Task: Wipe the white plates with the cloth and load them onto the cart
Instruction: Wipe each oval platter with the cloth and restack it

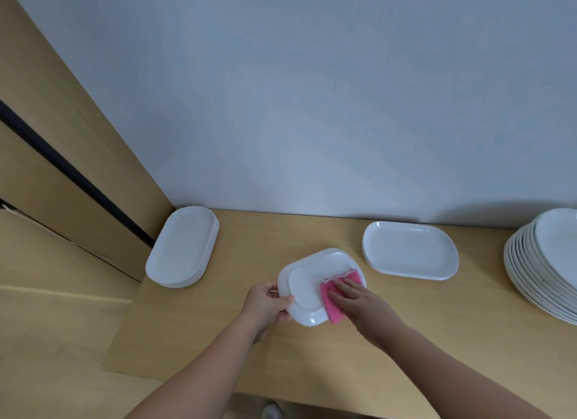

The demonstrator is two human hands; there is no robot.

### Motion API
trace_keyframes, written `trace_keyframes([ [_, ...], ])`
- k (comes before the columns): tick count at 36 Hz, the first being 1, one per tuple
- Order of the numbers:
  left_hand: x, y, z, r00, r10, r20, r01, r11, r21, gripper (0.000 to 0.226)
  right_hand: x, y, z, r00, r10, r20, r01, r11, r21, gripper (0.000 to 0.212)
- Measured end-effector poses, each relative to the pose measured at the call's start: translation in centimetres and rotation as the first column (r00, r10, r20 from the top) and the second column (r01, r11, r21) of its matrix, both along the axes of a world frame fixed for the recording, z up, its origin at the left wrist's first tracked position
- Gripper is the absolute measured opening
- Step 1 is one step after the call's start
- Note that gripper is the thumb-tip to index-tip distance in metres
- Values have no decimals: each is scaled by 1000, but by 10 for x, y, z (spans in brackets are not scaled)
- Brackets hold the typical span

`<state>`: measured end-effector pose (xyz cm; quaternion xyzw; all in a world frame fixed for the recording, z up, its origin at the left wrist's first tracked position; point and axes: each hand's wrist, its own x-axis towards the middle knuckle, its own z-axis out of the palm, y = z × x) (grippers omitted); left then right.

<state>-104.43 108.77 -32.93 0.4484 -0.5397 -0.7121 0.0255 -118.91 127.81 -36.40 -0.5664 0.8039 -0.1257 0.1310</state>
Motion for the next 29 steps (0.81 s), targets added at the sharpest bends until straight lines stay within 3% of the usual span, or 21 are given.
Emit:
trace_keyframes([
  [3, 0, 0, 0, 1000, -21, -2, 21, 1000, -2, 20, -20, 4, -4, 998, -55, 18, 50, 982, 182, 54],
  [7, 0, 0, 1, 1000, -30, 9, 30, 1000, 8, 25, -33, 2, -1, 994, -105, -10, 104, 963, 247, 58],
  [18, 2, -8, 7, 999, -34, -15, 34, 999, -22, 25, -42, -13, 37, 993, -118, 18, 117, 993, 16, 47],
  [29, 14, -36, 39, 993, 23, -111, -46, 978, -205, 26, -40, -34, 75, 992, -101, 76, 112, 982, -150, 48],
])
